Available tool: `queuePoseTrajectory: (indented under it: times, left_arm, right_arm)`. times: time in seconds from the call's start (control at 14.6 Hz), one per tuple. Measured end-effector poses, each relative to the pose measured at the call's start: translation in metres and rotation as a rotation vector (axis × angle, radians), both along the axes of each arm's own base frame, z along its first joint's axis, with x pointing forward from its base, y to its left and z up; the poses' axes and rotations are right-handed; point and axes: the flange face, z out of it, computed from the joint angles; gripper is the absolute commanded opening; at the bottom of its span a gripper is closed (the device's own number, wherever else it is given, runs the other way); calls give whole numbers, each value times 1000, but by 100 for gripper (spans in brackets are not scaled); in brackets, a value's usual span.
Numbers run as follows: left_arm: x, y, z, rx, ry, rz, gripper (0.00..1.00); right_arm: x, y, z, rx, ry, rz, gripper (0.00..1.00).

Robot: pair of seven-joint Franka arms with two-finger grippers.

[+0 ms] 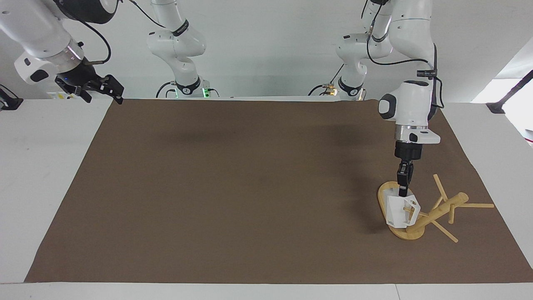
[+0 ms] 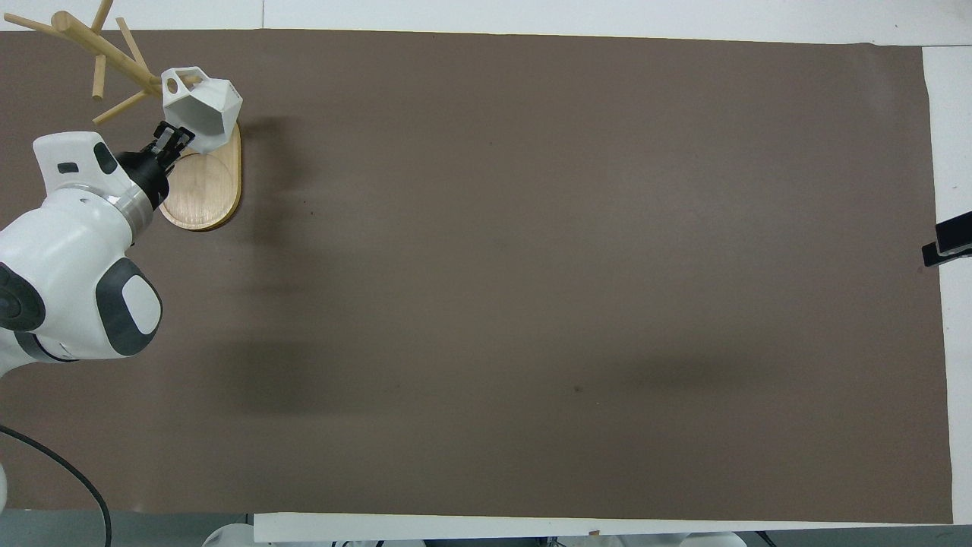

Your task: Hang cup on rack

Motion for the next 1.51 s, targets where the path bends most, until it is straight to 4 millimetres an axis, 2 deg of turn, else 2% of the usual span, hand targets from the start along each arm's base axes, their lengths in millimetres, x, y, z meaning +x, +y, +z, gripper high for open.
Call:
queuePoseTrajectory:
  times: [0.27, 0.34, 0.48, 0.62, 1.23, 1.37, 1.51]
  left_arm:
    - [4, 8, 1, 1, 24, 12, 2]
    - [5, 10, 2, 1, 29, 16, 7]
    - [8, 14, 3, 1, 46, 22, 26]
    - [11, 15, 2, 2, 92, 23, 34]
    - [13, 15, 6, 1, 111, 23, 35]
    - [13, 15, 13, 1, 120, 22, 38]
    - [9, 15, 29, 4, 158, 19, 44]
  right_arm:
    - [0, 2, -4, 1, 6, 3, 100]
    - [0, 2, -5, 1, 7, 3, 100]
    - [0, 2, -5, 1, 8, 3, 100]
    - [0, 2, -5, 1, 8, 4, 100]
    - [1, 3, -5, 1, 8, 5, 100]
    - [1, 3, -5, 1, 8, 5, 100]
    - [1, 3, -5, 1, 8, 5, 100]
